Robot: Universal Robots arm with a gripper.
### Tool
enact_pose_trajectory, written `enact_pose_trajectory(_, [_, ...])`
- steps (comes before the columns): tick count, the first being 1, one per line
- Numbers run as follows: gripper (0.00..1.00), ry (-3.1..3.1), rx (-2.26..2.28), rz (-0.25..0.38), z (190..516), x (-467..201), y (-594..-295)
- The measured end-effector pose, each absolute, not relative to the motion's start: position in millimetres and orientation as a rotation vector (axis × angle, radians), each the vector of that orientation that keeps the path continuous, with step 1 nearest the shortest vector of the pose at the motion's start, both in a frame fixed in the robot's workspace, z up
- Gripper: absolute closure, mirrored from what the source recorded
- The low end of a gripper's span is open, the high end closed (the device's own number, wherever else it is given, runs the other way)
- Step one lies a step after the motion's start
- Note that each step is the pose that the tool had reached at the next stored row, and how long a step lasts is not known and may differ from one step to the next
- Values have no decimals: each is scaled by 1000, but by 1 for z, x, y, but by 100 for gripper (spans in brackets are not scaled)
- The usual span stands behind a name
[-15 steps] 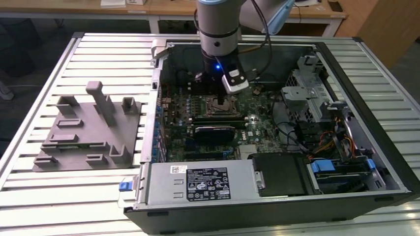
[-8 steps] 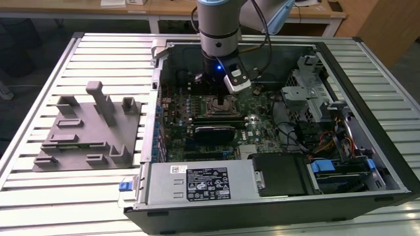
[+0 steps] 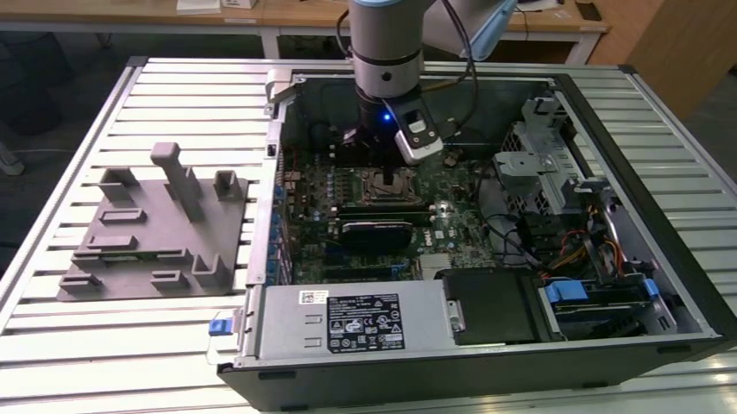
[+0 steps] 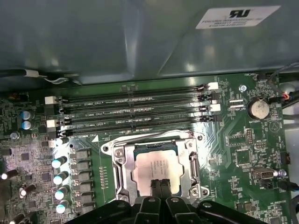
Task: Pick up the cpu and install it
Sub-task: 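Install the first cpu locking lever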
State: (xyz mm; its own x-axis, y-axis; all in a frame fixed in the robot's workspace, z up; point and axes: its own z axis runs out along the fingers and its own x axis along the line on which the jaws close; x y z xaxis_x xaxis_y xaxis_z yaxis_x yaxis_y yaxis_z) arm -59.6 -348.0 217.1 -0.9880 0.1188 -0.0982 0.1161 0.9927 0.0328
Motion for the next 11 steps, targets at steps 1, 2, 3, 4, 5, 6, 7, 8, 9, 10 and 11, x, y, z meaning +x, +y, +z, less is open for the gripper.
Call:
enact_pose_trajectory(1, [89, 3036, 179, 41, 219, -60, -348])
enact_pose_trajectory(2, [89, 3036, 178, 41, 221, -60, -348])
enact_pose_trajectory(3, [89, 3036, 178, 42, 223, -60, -348])
enact_pose_trajectory(4, [89, 3036, 178, 42, 224, -60, -348])
enact_pose_trajectory(5, [89, 3036, 177, 42, 226, -60, -348])
enact_pose_trajectory(6, [89, 3036, 177, 42, 227, -60, -348])
enact_pose_trajectory(7, [89, 3036, 177, 42, 228, -60, -348])
enact_pose_trajectory(8, [89, 3036, 177, 42, 229, -60, -348])
enact_pose_trajectory(9, [89, 3036, 177, 42, 229, -60, -348])
enact_pose_trajectory(10, [89, 3036, 177, 42, 229, -60, -348])
enact_pose_trajectory(11, [89, 3036, 177, 42, 229, -60, -348])
